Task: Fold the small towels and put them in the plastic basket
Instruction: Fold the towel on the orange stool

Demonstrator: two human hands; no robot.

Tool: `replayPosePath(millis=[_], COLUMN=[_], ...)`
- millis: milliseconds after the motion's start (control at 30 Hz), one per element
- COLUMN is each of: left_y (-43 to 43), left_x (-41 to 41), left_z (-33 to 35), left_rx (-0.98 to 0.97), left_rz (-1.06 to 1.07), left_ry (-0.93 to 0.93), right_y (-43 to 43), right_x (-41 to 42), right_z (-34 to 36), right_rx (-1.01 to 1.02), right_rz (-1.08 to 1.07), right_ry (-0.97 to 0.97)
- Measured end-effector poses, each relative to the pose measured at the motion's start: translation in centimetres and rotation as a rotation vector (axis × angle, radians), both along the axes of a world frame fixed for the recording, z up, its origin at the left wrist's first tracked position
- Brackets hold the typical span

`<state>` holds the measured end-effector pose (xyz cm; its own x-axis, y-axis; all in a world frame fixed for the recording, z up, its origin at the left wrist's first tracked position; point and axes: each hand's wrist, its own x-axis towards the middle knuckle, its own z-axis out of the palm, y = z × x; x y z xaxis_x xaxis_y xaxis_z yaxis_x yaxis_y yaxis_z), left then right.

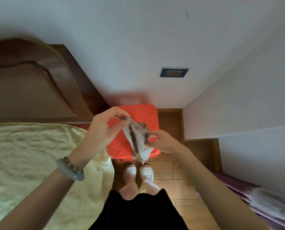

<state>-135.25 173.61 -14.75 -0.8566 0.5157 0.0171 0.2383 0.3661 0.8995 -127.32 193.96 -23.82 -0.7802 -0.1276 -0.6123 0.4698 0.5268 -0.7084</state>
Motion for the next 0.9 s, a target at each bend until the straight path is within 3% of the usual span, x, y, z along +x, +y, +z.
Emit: replayPosePath(millis=[267,533,733,900], left_y=[-1.1,-3.7,-5.2,-5.3], left_x=[-0.4,-0.5,-1.5,-2.7], left_z=[7.9,12.8,16.4,18.7], left_rx=[0.111,0.189,0.288,0.354], left_rz=[0.113,0.224,0.246,0.301], left_ry=[0.02,-0.06,-0.003,0.065], right_y=[5.1,7.2,7.7,8.5], right_x=[0.4,1.1,0.8,0.0], right_z=[8.5,16.9,24.5,29.9], right_rx=[0.333,0.251,0.077,0.127], right_rz=[0.1,-0.167,-0.258,-0.266], right_ry=[0.179,0.29,0.389,0.518])
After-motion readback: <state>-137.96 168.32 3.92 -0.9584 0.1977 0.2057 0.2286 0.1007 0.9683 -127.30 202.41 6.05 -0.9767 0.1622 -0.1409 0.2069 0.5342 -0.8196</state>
